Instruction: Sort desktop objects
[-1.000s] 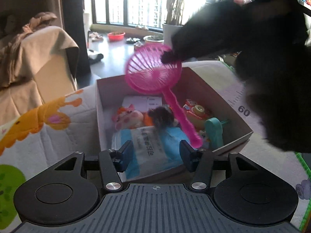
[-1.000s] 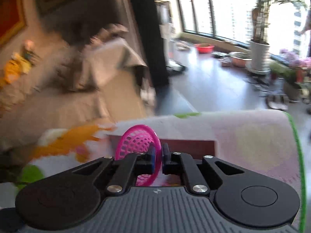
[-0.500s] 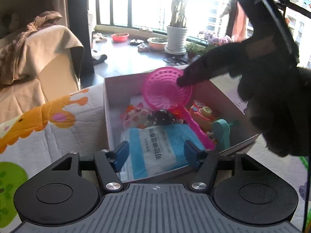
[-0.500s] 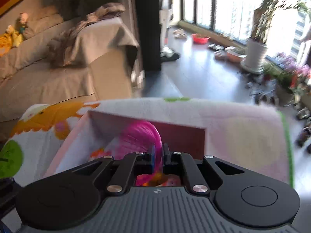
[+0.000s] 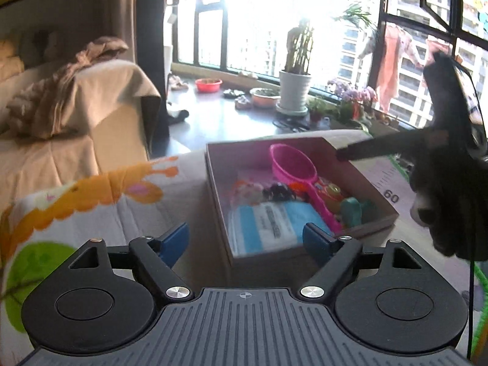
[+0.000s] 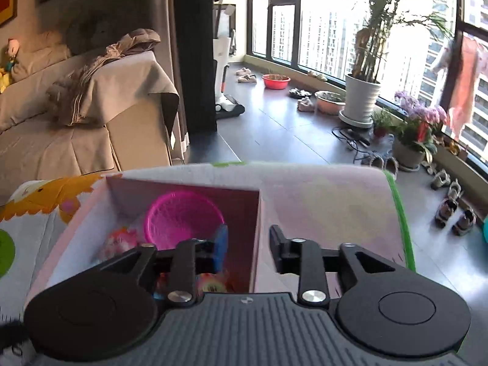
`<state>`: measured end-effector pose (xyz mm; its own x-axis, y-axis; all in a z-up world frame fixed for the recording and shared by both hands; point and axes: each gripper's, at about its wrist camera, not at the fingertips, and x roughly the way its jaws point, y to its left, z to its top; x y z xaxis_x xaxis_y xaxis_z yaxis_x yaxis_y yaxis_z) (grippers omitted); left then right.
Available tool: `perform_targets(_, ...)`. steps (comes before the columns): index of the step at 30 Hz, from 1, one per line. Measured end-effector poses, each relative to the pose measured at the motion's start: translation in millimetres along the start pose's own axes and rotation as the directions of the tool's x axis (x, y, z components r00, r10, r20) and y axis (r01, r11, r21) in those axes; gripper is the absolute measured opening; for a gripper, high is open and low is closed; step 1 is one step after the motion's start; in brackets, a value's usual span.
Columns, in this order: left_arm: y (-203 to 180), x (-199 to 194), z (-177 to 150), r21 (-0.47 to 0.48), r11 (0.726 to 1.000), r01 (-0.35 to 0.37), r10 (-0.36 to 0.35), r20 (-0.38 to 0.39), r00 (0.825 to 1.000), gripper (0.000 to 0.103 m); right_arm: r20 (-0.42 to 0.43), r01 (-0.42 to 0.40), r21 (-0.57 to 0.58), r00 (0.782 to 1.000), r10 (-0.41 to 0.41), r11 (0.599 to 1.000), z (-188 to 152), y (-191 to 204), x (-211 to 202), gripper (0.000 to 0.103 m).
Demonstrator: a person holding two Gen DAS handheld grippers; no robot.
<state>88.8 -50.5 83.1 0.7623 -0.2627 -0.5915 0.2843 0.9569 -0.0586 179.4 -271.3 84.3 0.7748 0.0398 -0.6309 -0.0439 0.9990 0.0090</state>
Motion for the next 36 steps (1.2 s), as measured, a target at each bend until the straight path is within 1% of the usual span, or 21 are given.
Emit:
perform_targets(3, 2.6, 4.6, -9.2, -0.018, 1.0, 0.021, -0.021, -0.024, 0.999, 0.089, -0.061, -0.054, 0.057, 0.996, 0.058, 0.997, -18.5, -6.7, -1.6, 0.037)
perform_targets(4, 3.4, 5.8, -11.1, -0.022, 0.999, 0.033, -0.034, -0.031, 0.999, 0.09, -0.084, -0.078, 0.081, 0.993, 0.084, 0.994, -23.9, -7.4, -0.4, 0.04)
perform_targets(5, 4.7, 7.4, -13.4, -0.027, 0.998, 0.054, -0.055, -0.039, 0.998, 0.09, -0.09, -0.082, 0.097, 0.992, 0.091, 0.992, -28.0, -6.6, 0.1, 0.042)
perform_targets(7, 6.7, 15.1, -17.8, -0.032, 0.996, 0.082, -0.084, -0.053, 0.995, 0.09, -0.076, -0.077, 0.103, 0.994, 0.085, 0.992, -32.6, -1.8, -0.2, 0.049)
perform_targets(9, 10.5, 21.4, -21.1, -0.036, 0.996, 0.086, -0.088, -0.057, 0.995, 0.09, -0.067, -0.071, 0.111, 0.995, 0.079, 0.991, -32.3, 4.2, 0.8, 0.054)
perform_targets(11, 14.9, 25.4, -22.8, -0.052, 0.996, 0.068, -0.071, -0.062, 0.996, 0.09, -0.064, -0.082, 0.107, 0.994, 0.089, 0.991, -30.6, 9.6, 3.8, 0.054)
perform_targets(13, 19.4, 25.0, -22.9, -0.07, 0.995, 0.071, -0.076, -0.067, 0.995, 0.09, -0.059, -0.113, 0.099, 0.991, 0.119, 0.989, -30.1, 15.6, 6.3, 0.054)
perform_targets(14, 20.2, 23.1, -23.3, -0.071, 0.995, 0.072, -0.077, -0.064, 0.995, 0.091, -0.057, -0.128, 0.093, 0.989, 0.134, 0.987, -29.9, 20.2, 7.2, 0.054)
perform_targets(15, 20.2, 21.1, -24.0, -0.064, 0.996, 0.057, -0.061, -0.06, 0.996, 0.091, -0.056, -0.139, 0.082, 0.988, 0.144, 0.987, -29.6, 25.3, 8.2, 0.055)
perform_targets(16, 20.7, 20.1, -24.7, -0.061, 0.997, 0.052, -0.056, -0.06, 0.997, 0.091, -0.053, -0.141, 0.067, 0.988, 0.145, 0.988, -28.7, 30.8, 10.2, 0.056)
perform_targets(19, 23.9, 16.3, -25.6, -0.071, 0.995, 0.07, -0.074, -0.055, 0.996, 0.091, -0.041, -0.133, 0.044, 0.99, 0.135, 0.99, -30.0, 40.2, 10.9, 0.06)
perform_targets(21, 22.6, 12.7, -26.1, -0.06, 0.996, 0.068, -0.071, -0.048, 0.996, 0.091, -0.038, -0.142, 0.054, 0.989, 0.144, 0.988, -31.5, 38.5, 8.9, 0.06)
perform_targets(23, 20.8, 11.0, -26.9, -0.055, 0.996, 0.067, -0.069, -0.049, 0.996, 0.092, -0.042, -0.168, 0.084, 0.984, 0.172, 0.982, -34.1, 32.2, 4.1, 0.06)
perform_targets(26, 17.9, 9.6, -28.7, -0.058, 0.997, 0.041, -0.045, -0.062, 0.997, 0.094, -0.032, -0.2, 0.124, 0.978, 0.205, 0.972, -39.8, 21.4, -6.8, 0.06)
perform_targets(30, 16.3, 9.5, -30.5, -0.056, 0.997, -0.053, 0.047, -0.101, 0.994, 0.096, 0.001, -0.161, 0.119, 0.987, 0.162, 0.98, -49.9, 15.1, -27.6, 0.062)
perform_targets(32, 19.0, 7.8, -32.1, -0.069, 0.995, -0.078, 0.07, -0.113, 0.991, 0.096, 0.013, -0.158, 0.132, 0.987, 0.158, 0.979, -55.7, 10.4, -39.6, 0.066)
perform_targets(36, 24.9, 1.8, -41.3, -0.092, 0.99, -0.108, 0.096, -0.129, 0.987, 0.099, 0.037, -0.147, 0.146, 0.989, 0.143, 0.978, -76.7, 5.2, -64.4, 0.08)
